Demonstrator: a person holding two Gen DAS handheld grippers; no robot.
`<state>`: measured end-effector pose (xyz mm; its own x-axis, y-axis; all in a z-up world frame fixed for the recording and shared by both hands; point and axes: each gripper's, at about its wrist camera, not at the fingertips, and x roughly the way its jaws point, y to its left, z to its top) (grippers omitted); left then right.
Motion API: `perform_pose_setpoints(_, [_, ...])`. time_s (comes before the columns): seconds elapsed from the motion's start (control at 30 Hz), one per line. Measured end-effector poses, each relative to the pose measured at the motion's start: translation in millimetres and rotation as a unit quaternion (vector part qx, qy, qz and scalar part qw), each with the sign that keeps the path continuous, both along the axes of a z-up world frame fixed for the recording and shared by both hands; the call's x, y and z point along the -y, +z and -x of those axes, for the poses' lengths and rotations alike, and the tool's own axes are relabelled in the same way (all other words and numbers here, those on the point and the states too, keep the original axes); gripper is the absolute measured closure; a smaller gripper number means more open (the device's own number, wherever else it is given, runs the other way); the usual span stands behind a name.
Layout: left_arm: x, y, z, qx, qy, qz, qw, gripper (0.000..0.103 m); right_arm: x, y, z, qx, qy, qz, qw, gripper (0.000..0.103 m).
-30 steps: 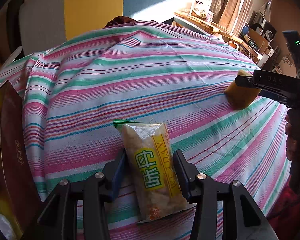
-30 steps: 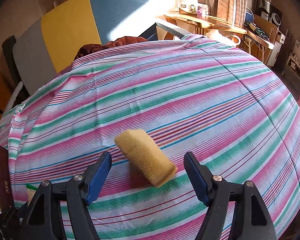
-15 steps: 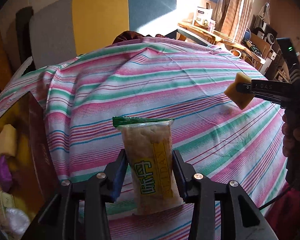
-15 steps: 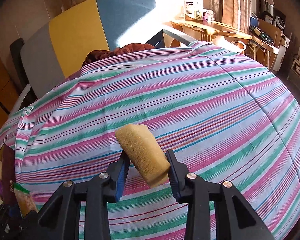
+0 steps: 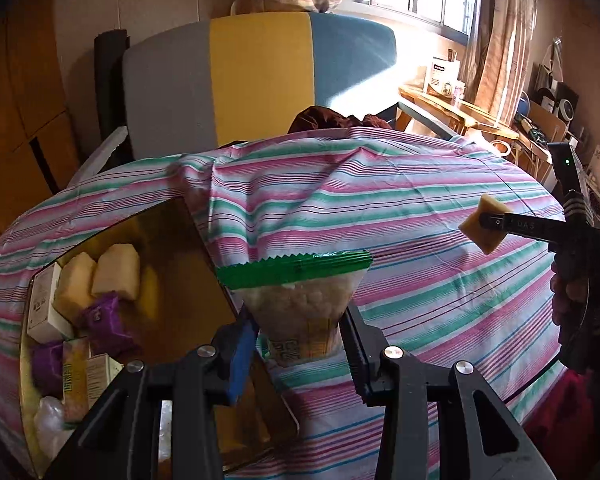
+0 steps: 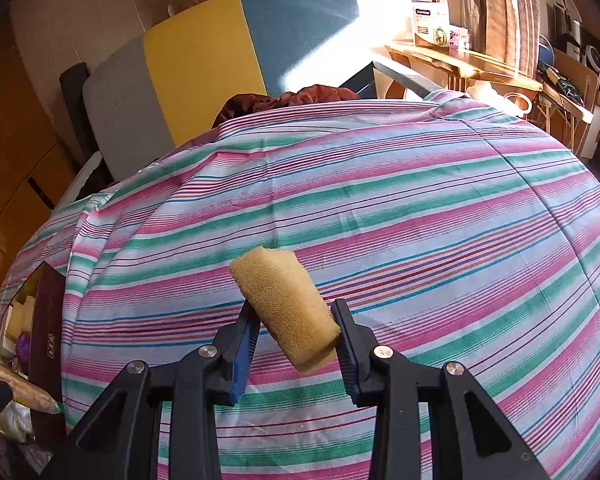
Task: Organize objects
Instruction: 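Carry the cracker packet over the gold tray with the left tool, then lower the cracker packet into the tray and open the left tool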
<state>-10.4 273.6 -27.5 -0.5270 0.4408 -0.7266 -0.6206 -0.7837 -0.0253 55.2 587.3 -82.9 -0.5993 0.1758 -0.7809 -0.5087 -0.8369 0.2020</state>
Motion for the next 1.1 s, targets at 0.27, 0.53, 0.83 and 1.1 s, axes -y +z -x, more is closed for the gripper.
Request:
perform_pose_setpoints(0.27, [28.4, 14.9, 3.7, 0.018, 0.017, -0.030, 0.9993, 0.066, 5.1, -3.7, 0.7, 0.011, 0.002, -0.002, 1.000, 0.067])
perform_pose_setpoints(0.53, [63.1, 22.5, 25.4, 0.060, 0.047, -0.074, 0.9943, 0.066, 6.1, -1.1, 0.2, 0.011, 0.001, -0.007, 1.000, 0.067])
perform_pose_setpoints(0.83, [86.7, -7.8, 98.8, 0.090, 0.078, -0.014, 0.9928, 0.066, 16.8, 13.8, 2.6, -0.008, 0.024, -0.012, 1.000, 0.067])
perform_pose_setpoints(1.1, [52.0, -41.8, 161.8, 0.082, 0.086, 0.042, 0.9920, 0.055, 24.5, 16.4, 5.9, -0.010, 0.037, -0.016, 0.999, 0.067])
